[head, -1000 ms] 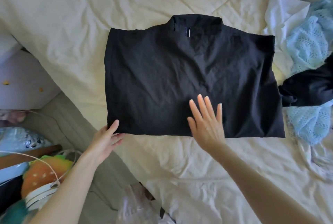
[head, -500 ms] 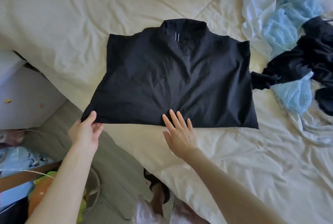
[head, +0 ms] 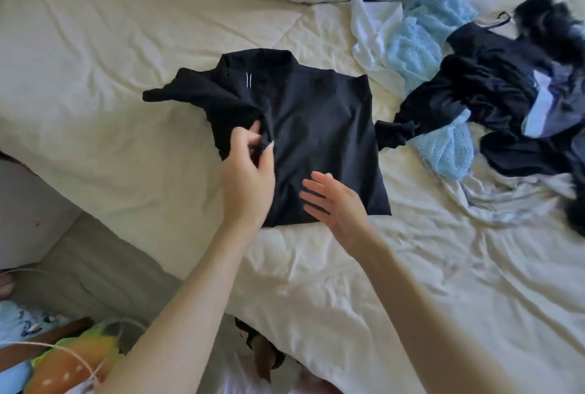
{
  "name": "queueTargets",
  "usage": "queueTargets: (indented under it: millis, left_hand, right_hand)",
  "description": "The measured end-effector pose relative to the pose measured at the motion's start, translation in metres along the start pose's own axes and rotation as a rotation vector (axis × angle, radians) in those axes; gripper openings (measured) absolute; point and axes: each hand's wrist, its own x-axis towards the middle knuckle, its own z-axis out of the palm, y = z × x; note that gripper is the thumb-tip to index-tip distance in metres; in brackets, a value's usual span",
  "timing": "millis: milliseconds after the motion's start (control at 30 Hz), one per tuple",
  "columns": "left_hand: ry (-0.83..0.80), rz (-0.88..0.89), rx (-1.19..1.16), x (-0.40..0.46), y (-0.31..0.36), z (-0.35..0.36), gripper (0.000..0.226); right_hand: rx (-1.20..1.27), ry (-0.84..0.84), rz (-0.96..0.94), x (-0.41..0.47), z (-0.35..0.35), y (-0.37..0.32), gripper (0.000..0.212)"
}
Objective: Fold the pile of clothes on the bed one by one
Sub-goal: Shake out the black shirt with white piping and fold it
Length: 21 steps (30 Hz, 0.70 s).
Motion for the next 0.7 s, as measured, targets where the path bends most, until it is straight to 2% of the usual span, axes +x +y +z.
queueTargets:
  millis: [100,200,267,300,367,433,500,600,700]
  left_hand:
    - [-0.261,0.176,0.088,-0.023,0.017,0.070,0.005]
    - [-0.582,0.196,0.135,-0.046,0.011,0.127,0.028]
    - [-0.795,0.253,0.292,-0.061,-0.006,0.153,0.038]
    - [-0.845,0.298,0.408,-0.066,-0.017,0.159,0.040]
    - [-0.830,0.346,0.607,-0.073,-0.040,0.153,0.042]
    - [-0.739,0.349,0.739,-0.073,-0.060,0.131,0.047]
    - [-0.690,0.319,0.863,-0.067,-0.077,0.104,0.056]
    - [-0.700,0.258,0.974,-0.057,-0.095,0.072,0.065]
    - [-0.690,0.280,0.997,-0.053,-0.103,0.058,0.075]
  right_hand:
    - [0.168,0.085,-0.052,0.001,-0.045,-0.016,0.033]
    - [0.216,0.165,-0.053,0.007,-0.086,-0.017,0.039]
    - [0.167,0.239,-0.017,0.011,-0.109,-0.012,0.038]
    - [0.134,0.281,0.013,0.014,-0.118,-0.009,0.037]
    - [0.091,0.358,0.070,0.021,-0.132,-0.004,0.035]
    - [0.064,0.392,0.087,0.028,-0.137,-0.004,0.037]
    - [0.021,0.409,0.068,0.031,-0.137,-0.007,0.044]
    - [-0.057,0.413,0.046,0.032,-0.135,-0.008,0.048]
    - [-0.230,0.444,0.036,0.032,-0.135,-0.002,0.022]
